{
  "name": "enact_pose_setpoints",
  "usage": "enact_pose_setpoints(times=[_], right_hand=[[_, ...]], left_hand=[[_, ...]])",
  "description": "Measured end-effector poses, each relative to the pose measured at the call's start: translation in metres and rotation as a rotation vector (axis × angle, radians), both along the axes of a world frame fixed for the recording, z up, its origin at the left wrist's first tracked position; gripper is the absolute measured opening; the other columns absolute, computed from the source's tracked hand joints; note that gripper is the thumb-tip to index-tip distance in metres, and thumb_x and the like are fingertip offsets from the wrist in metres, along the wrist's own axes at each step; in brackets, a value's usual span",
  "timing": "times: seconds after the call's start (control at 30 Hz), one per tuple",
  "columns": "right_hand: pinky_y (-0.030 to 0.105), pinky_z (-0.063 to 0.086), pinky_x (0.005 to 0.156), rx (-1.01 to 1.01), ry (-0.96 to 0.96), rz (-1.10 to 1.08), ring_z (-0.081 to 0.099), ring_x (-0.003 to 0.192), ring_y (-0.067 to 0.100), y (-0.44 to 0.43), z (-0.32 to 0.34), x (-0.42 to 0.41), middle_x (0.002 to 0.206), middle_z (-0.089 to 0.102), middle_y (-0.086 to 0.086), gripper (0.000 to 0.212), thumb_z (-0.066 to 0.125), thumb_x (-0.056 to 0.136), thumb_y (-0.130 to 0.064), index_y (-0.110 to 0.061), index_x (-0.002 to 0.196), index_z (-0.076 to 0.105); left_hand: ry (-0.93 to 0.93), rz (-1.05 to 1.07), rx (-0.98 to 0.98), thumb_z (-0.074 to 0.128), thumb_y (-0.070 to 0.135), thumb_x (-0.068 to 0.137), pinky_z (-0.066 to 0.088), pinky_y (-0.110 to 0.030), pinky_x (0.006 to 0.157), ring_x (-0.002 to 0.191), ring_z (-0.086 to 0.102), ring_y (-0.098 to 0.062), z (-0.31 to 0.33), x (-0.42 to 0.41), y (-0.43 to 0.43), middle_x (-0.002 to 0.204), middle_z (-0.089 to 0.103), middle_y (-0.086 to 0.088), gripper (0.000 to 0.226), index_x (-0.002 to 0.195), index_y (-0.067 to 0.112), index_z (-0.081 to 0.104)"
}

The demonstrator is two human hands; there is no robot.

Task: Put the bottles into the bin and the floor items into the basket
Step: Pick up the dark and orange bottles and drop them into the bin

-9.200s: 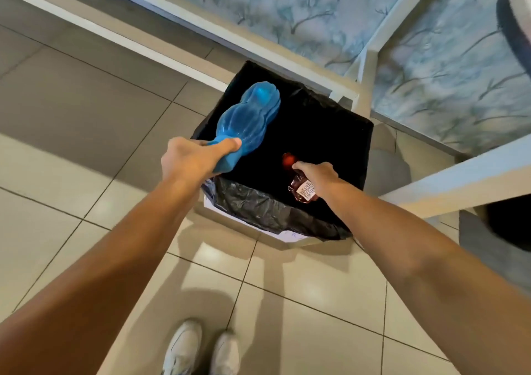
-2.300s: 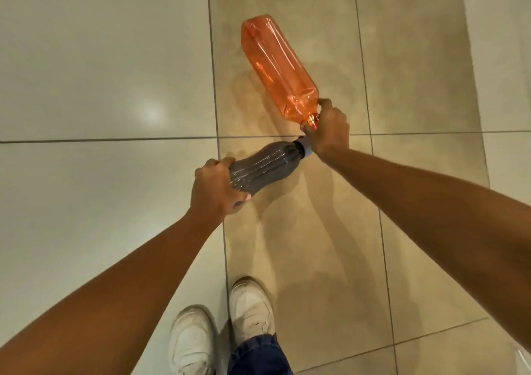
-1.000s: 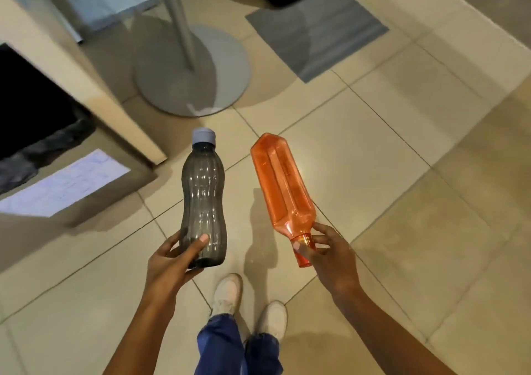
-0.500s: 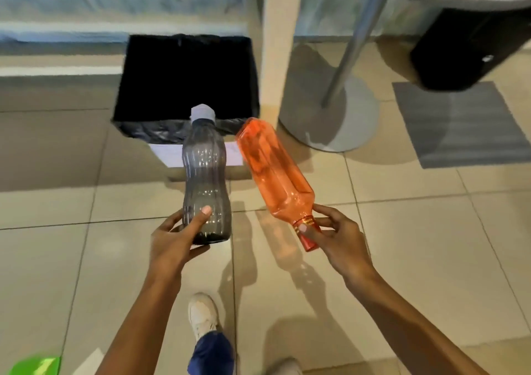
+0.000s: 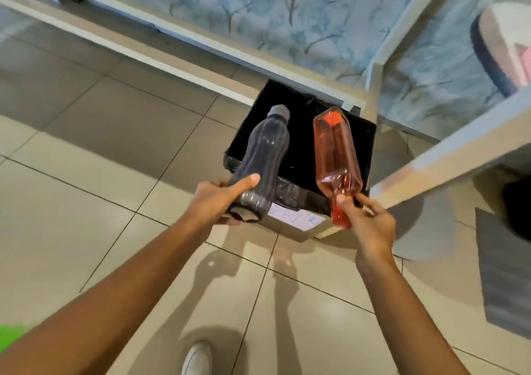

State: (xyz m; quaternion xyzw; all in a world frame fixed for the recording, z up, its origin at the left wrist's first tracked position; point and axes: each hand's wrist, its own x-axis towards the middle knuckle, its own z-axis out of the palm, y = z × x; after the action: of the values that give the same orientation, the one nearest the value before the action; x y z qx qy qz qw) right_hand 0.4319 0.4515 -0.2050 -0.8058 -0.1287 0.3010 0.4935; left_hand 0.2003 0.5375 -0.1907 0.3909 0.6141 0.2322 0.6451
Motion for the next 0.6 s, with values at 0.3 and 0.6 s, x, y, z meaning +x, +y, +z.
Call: enact_pose_setpoints(times=[0.3, 0.6], right_hand=[[0.044, 0.061, 0.072, -0.182, 0.141, -0.049, 0.061, 0.092, 0.029, 0.135, -0.042, 0.057, 0.103, 0.057, 0.014, 0.057, 0.087, 0.067, -0.022, -0.003, 0.11, 0.055], [0.043, 0.059, 0.073, -0.3, 0.141, 0.073, 0.055, 0.084, 0.028, 0.209, -0.124, 0.086, 0.109, 0.056, 0.018, 0.041, 0.076, 0.079, -0.014, -0.003, 0.111, 0.053]], left_hand=[[-0.038, 0.008, -0.023, 0.078, 0.049, 0.068, 0.056, -0.022, 0.048, 0.059, 0.072, -0.012, -0.012, 0.025, 0.069, 0.079, 0.073, -0.008, 0.046, 0.09, 0.011, 0.066], [0.036, 0.063, -0.096, 0.073, 0.062, 0.065, 0.036, -0.015, 0.037, 0.055, 0.05, -0.015, -0.042, 0.041, 0.101, 0.066, 0.062, -0.004, 0.06, 0.09, 0.008, 0.066]])
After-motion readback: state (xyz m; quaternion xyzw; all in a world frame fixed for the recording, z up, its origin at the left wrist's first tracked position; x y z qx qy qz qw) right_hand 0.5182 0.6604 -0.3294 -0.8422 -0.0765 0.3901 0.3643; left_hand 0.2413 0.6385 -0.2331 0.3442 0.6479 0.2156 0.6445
